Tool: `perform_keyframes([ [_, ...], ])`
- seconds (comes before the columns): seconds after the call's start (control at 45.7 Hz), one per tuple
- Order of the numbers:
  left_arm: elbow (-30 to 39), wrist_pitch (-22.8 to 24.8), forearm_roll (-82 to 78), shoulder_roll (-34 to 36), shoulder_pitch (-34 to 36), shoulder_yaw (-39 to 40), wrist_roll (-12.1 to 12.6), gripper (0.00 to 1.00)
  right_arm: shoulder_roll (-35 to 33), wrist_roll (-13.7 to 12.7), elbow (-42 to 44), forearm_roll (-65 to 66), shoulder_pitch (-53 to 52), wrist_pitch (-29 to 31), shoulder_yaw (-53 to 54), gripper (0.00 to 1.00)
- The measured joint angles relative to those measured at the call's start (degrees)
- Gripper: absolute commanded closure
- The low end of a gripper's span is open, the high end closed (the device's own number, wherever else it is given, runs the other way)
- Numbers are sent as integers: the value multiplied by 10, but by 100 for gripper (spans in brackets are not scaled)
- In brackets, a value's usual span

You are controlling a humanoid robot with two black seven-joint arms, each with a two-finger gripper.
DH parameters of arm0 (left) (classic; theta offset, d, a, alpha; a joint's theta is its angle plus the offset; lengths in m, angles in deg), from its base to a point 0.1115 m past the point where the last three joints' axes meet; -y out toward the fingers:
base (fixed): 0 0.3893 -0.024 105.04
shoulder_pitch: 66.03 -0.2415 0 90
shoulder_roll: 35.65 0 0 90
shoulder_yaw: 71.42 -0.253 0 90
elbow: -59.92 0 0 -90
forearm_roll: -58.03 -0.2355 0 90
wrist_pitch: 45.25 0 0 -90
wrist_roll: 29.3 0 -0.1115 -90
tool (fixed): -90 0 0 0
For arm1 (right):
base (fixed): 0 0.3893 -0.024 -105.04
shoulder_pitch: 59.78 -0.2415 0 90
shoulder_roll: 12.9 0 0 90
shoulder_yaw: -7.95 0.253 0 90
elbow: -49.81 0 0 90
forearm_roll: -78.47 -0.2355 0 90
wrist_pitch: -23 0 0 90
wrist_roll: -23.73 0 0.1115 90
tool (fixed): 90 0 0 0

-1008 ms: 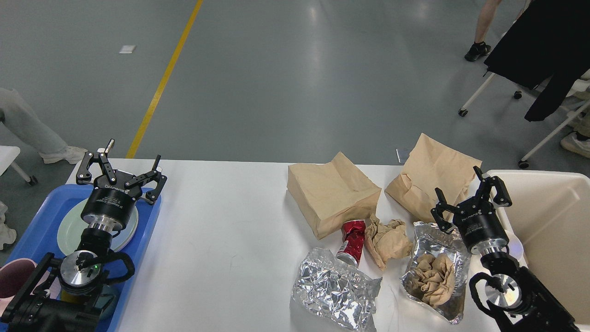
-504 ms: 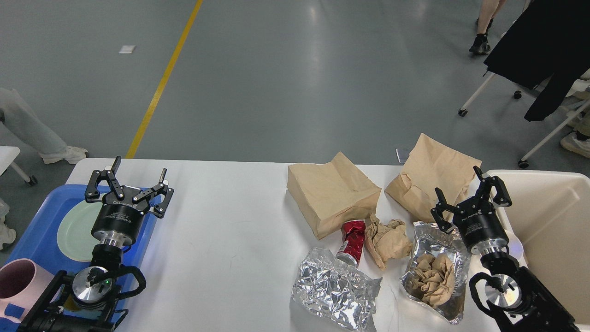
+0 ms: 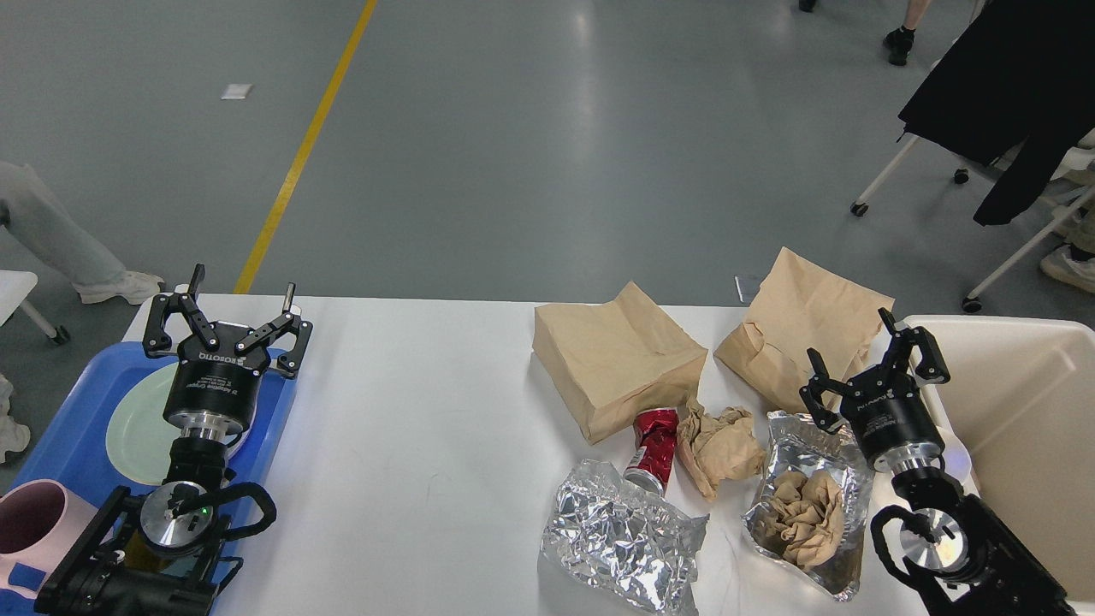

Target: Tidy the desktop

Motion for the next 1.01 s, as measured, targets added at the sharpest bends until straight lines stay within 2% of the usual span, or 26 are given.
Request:
perform_keyframes([
  [0.153, -53, 8, -8, 5, 3, -8, 0, 4, 0, 0, 0, 0, 0, 0, 0, 0],
  [0.307, -87, 63, -35, 37, 6, -19, 2, 4, 0, 0, 0, 0, 0, 0, 0, 0],
  [0.438, -120, 80, -36, 54, 14, -21, 9, 4, 0, 0, 0, 0, 0, 0, 0, 0],
  [0.635, -168, 87, -34, 63, 40, -19, 11, 4, 0, 0, 0, 0, 0, 0, 0, 0],
  [1.008, -176, 88, -34, 61, 47, -16, 12, 4, 0, 0, 1, 0, -1, 0, 0, 0],
])
